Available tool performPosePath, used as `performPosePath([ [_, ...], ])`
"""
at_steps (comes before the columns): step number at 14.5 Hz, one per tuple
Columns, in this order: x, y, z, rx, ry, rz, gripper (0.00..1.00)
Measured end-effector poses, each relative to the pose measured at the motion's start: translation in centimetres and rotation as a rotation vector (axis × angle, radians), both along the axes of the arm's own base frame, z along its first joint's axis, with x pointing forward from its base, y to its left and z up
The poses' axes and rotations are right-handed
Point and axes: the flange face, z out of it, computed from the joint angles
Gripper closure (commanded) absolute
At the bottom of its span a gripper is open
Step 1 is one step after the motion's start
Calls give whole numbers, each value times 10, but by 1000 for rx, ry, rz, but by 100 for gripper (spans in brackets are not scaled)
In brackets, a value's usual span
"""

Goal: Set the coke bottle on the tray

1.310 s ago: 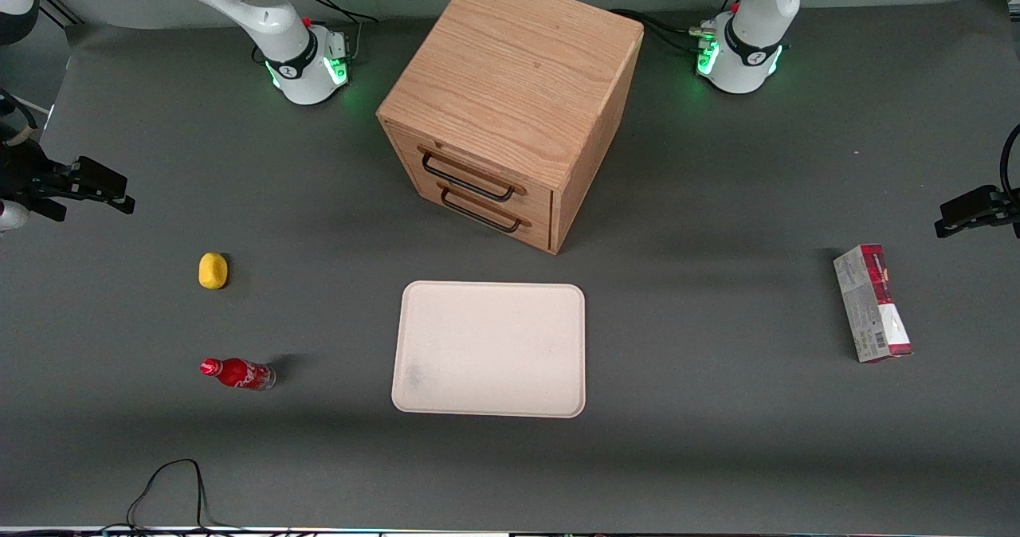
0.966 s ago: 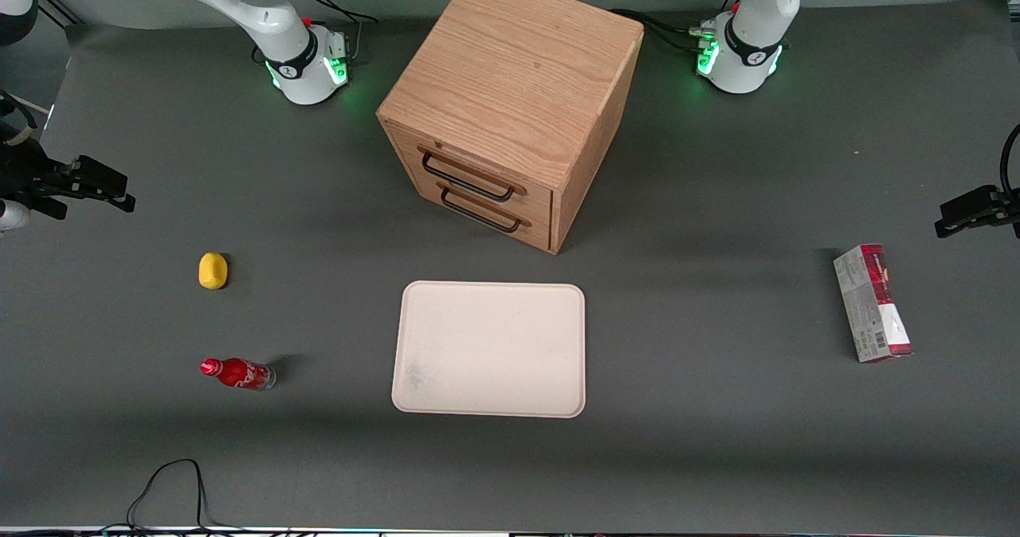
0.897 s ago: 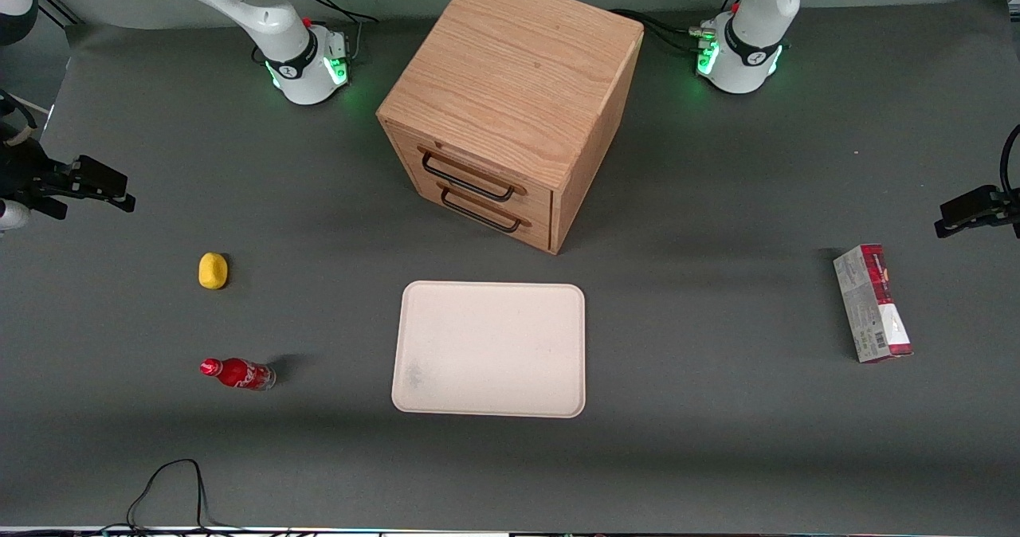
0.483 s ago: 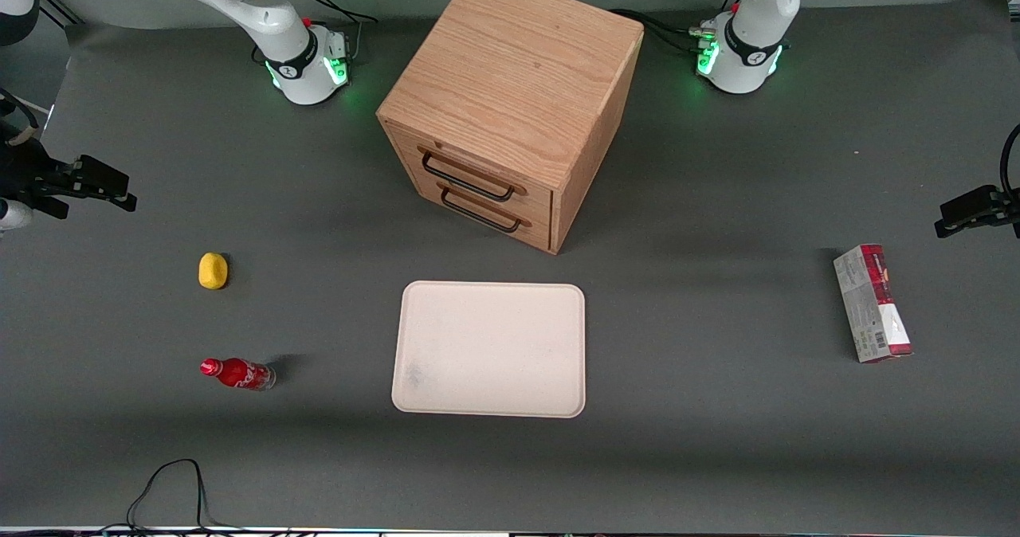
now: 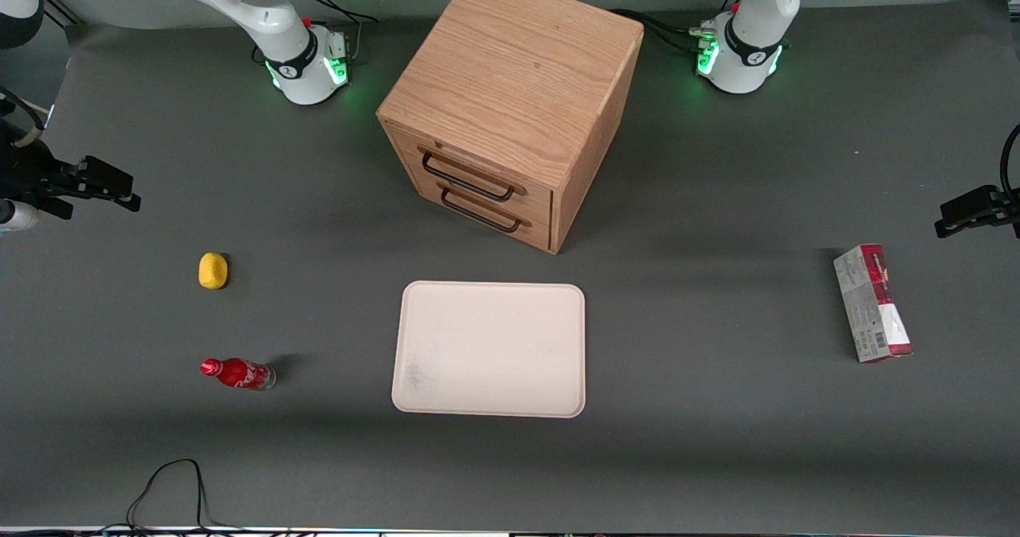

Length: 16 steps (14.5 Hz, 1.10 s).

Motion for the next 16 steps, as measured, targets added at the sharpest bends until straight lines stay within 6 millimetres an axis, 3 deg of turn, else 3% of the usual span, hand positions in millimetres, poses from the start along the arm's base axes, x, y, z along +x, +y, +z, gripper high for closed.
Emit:
performPosePath([
  [4,10,0,-3,-2,-4,0,0],
  [10,62,4,10,-12,-7,5,0],
  [13,100,7,-5,-19,-3,13,0],
  [16,122,8,-28,-23,2,15,0],
])
